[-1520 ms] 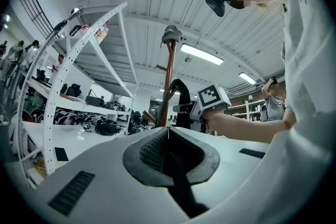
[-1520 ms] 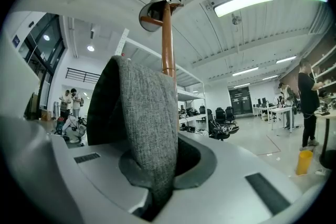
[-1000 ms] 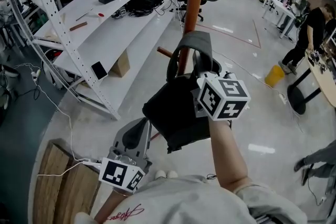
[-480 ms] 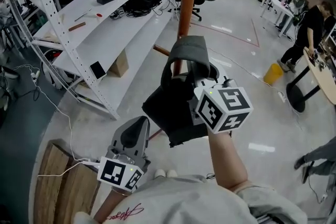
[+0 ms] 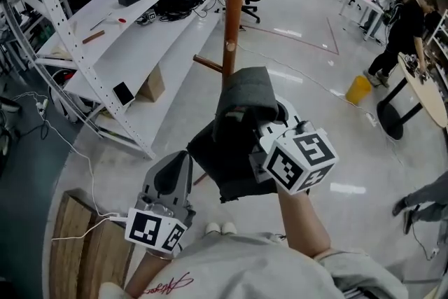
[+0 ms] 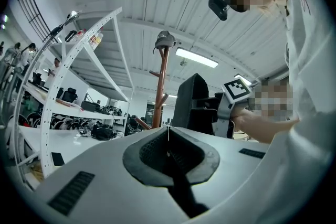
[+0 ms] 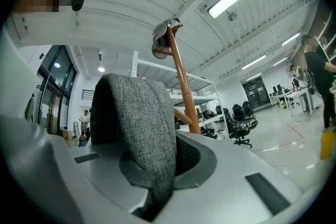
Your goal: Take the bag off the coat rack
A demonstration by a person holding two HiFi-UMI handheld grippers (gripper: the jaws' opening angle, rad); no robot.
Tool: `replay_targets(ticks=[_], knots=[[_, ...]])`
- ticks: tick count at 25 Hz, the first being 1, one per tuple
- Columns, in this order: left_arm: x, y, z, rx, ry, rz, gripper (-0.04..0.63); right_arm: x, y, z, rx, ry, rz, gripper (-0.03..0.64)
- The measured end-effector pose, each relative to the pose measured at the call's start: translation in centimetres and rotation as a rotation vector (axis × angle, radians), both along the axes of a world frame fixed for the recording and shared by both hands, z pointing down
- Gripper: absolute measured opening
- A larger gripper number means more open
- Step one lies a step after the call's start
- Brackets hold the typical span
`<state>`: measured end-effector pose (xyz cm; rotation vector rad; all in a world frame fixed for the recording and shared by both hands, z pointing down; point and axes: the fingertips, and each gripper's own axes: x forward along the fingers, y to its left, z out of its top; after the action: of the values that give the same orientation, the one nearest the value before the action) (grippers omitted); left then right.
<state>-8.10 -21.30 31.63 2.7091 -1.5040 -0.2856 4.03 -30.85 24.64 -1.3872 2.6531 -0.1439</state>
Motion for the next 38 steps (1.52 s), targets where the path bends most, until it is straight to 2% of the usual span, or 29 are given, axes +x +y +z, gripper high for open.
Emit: replay_targets(ticks=[10, 22, 30, 35, 38], knots=[[0.8, -0.1, 0.4, 0.002, 0.001, 0.024, 0.02, -0.8, 4.6, 3.5, -0.001, 0.05, -0.102, 0.023], [1.5, -0.3, 0.6, 0.005, -0.004, 0.045, 0.02, -1.4, 8.3, 7.3, -0.049, 0.035, -0.205, 0.023], [2.0, -0.3, 1.0, -0.003, -0.005, 0.061, 0.02, -0.9, 8.8, 9.9, -0.092, 0.053, -0.205, 0.023], [2.5, -0.6, 1.0, 0.0, -0.003, 0.067, 0.02, -0.6, 8.4, 10.2, -0.086, 0.075, -0.199, 0.023], [3.0, -0.6, 0.8, 0.006, -0.001, 0.067, 0.02, -0.1, 8.4, 10.1, -0.104, 0.049, -0.211, 0.023]])
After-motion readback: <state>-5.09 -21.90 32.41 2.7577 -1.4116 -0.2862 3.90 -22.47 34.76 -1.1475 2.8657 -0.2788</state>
